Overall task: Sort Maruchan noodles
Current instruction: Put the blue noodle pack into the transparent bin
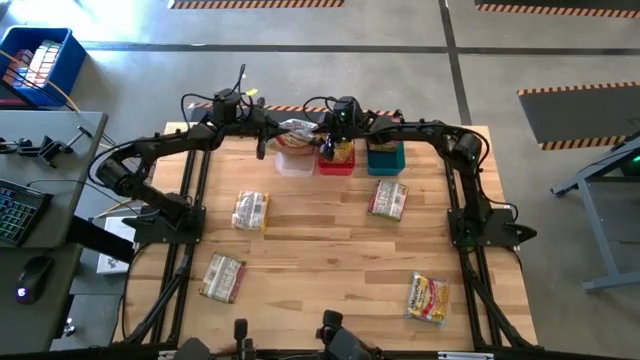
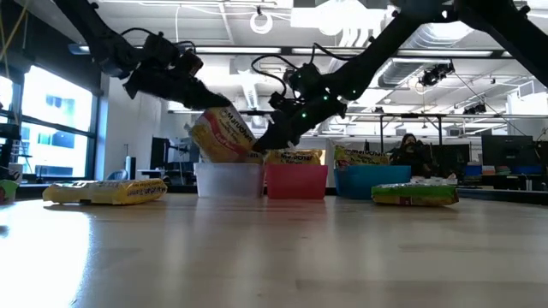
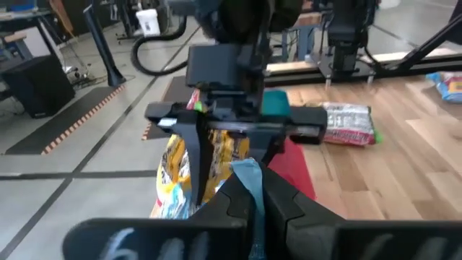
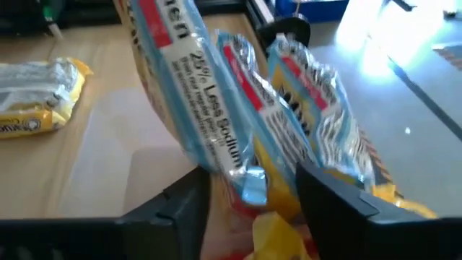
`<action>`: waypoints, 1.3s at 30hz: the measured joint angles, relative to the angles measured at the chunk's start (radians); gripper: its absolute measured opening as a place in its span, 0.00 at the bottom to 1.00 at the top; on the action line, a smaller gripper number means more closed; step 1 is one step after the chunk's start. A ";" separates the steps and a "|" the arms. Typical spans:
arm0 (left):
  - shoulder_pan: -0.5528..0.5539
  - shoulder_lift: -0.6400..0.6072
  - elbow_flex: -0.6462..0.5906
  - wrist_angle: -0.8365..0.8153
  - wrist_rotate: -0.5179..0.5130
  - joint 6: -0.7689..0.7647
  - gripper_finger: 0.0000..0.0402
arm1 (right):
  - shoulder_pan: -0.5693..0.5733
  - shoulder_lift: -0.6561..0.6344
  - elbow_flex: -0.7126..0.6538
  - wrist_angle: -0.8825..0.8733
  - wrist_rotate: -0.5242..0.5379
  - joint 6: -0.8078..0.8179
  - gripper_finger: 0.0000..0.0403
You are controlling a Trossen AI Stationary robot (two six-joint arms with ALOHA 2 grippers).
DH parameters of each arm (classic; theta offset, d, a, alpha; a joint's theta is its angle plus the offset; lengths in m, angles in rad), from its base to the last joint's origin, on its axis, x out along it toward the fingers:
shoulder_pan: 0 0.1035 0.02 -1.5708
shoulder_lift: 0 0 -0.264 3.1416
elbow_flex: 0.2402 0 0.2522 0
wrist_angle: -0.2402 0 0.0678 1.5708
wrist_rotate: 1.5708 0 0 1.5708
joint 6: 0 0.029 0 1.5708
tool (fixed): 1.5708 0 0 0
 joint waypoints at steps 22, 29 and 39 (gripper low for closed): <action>0.002 -0.050 0.000 -0.005 0.010 -0.028 0.00 | -0.027 -0.042 0.000 -0.083 -0.246 0.079 0.34; 0.002 -0.050 0.000 0.005 0.036 -0.029 0.00 | -0.017 -0.042 0.000 -0.024 -0.279 0.073 0.59; -0.002 -0.059 0.000 0.041 0.044 -0.070 0.00 | 0.015 -0.043 0.000 0.054 -0.250 0.050 0.64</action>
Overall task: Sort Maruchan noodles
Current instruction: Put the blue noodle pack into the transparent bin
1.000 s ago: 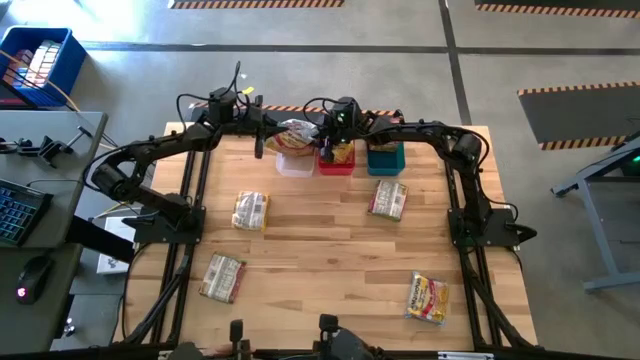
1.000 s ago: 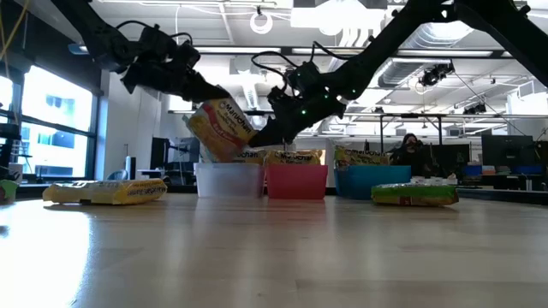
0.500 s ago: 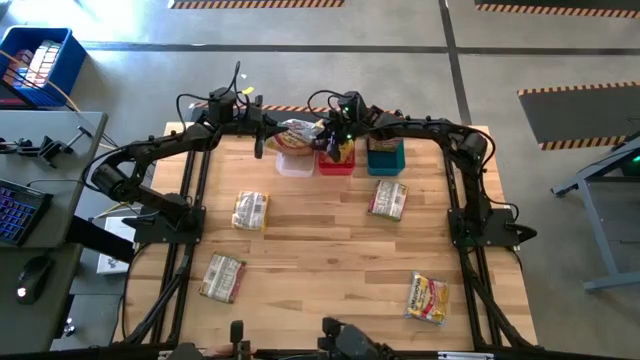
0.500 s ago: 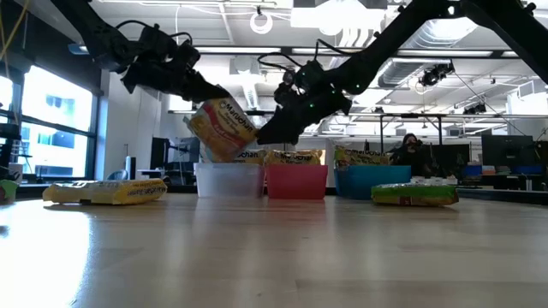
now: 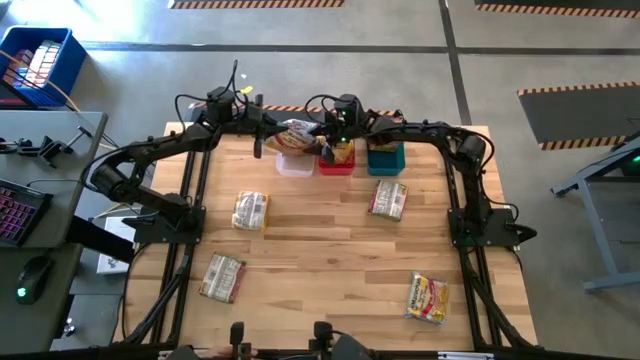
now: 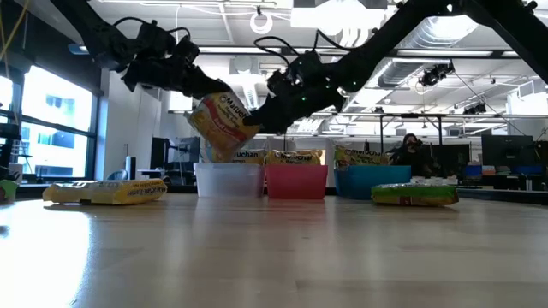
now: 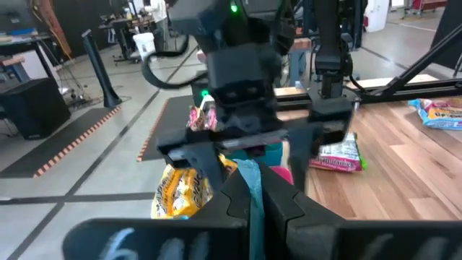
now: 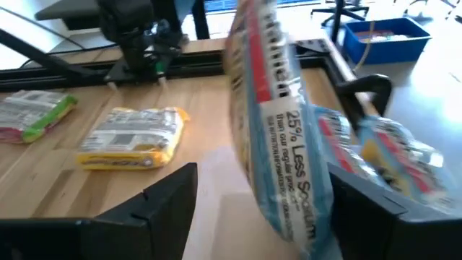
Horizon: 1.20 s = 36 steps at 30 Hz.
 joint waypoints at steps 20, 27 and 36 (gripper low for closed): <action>0.004 -0.064 0.000 -0.060 -0.021 0.000 0.00 | 0.010 0.000 0.000 0.048 0.015 0.001 0.04; 0.010 -0.063 -0.008 -0.133 -0.066 0.054 0.00 | -0.001 -0.060 0.000 -0.079 0.057 -0.048 0.03; -0.030 -0.017 -0.133 0.106 -0.128 0.042 0.00 | -0.001 -0.107 0.000 -0.197 0.220 -0.152 0.00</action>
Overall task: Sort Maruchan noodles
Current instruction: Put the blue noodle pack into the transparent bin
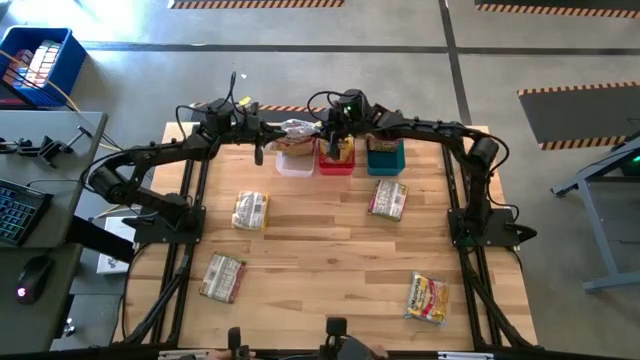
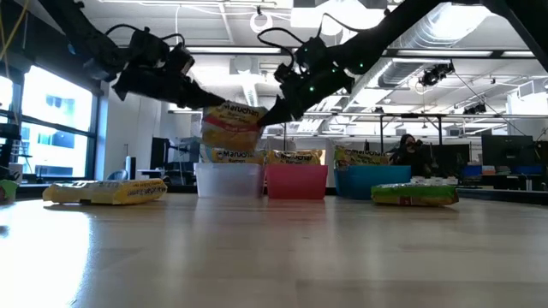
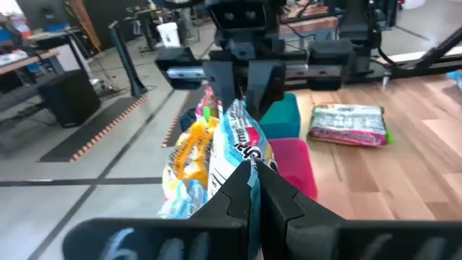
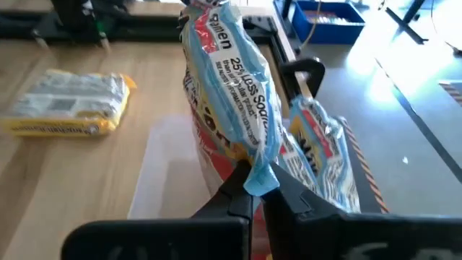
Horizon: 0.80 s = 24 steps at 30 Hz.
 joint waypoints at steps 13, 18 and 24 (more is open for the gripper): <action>-0.032 0.182 -0.010 0.194 -0.105 -0.017 0.00 | 0.002 0.006 0.000 -0.024 0.047 0.008 0.00; -0.011 0.208 -0.010 0.196 -0.128 -0.017 0.00 | 0.018 0.012 0.000 -0.024 0.043 0.018 0.00; -0.010 0.242 -0.010 0.203 -0.179 -0.016 0.00 | 0.046 0.043 0.001 0.035 0.042 0.022 0.00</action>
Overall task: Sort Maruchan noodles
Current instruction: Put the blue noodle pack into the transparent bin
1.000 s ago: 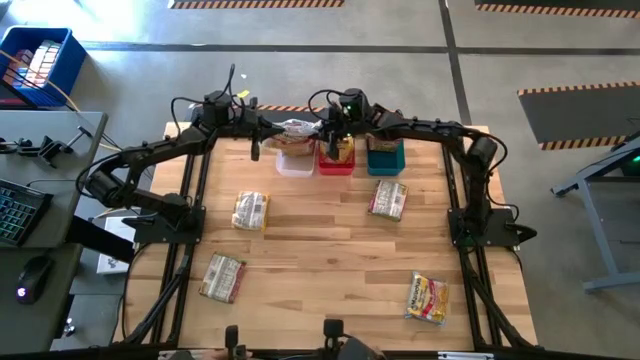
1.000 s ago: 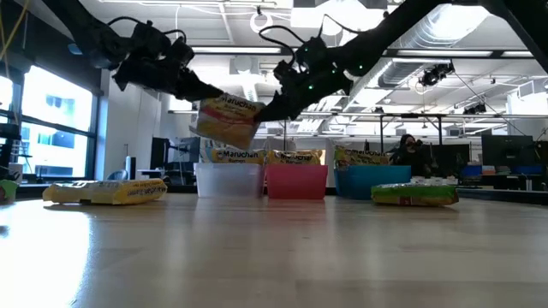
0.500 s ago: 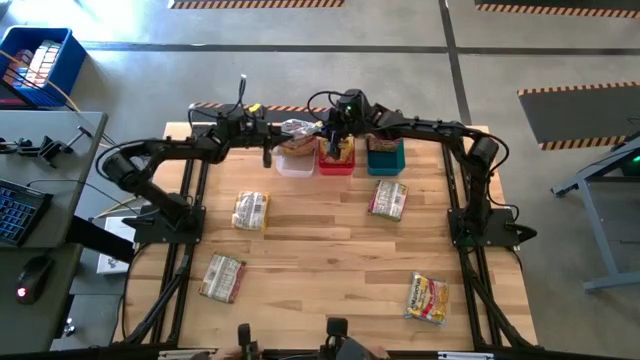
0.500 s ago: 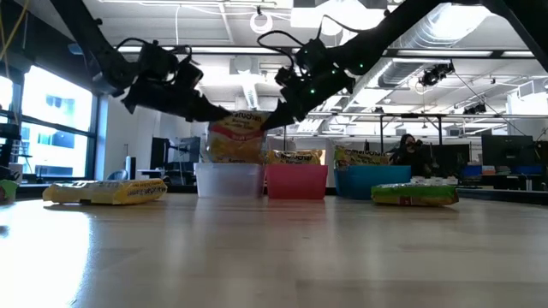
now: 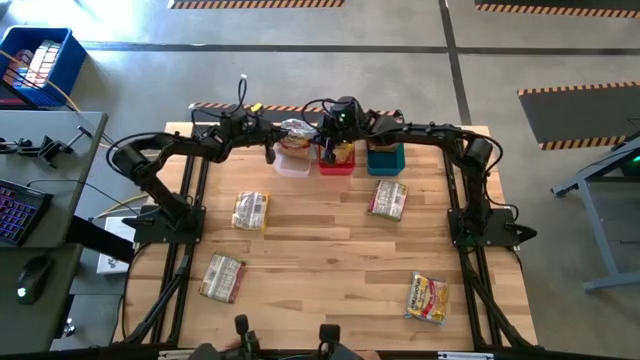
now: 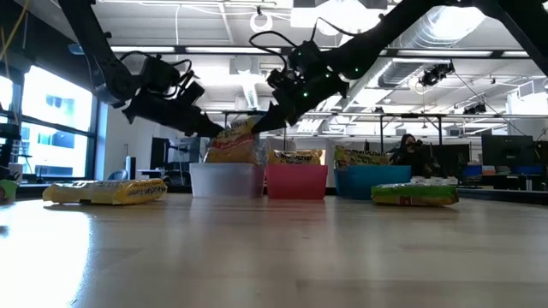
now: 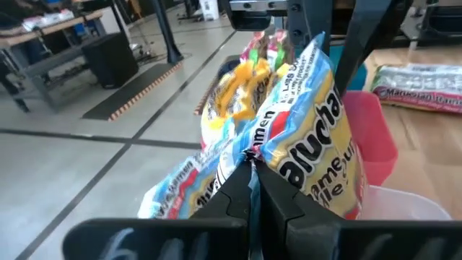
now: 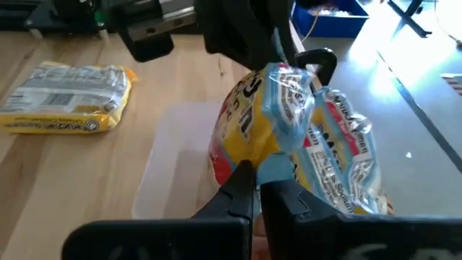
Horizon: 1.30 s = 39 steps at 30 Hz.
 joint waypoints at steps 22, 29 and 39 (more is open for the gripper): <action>-0.002 0.002 0.000 0.020 -0.052 0.045 0.00 | 0.013 0.029 0.000 0.138 0.104 -0.025 0.00; -0.001 0.002 0.000 0.013 -0.084 0.046 0.00 | 0.030 0.061 -0.001 0.229 0.138 -0.069 0.00; -0.001 0.002 0.000 0.009 -0.108 0.053 0.00 | 0.028 0.099 -0.001 0.252 0.118 -0.087 0.00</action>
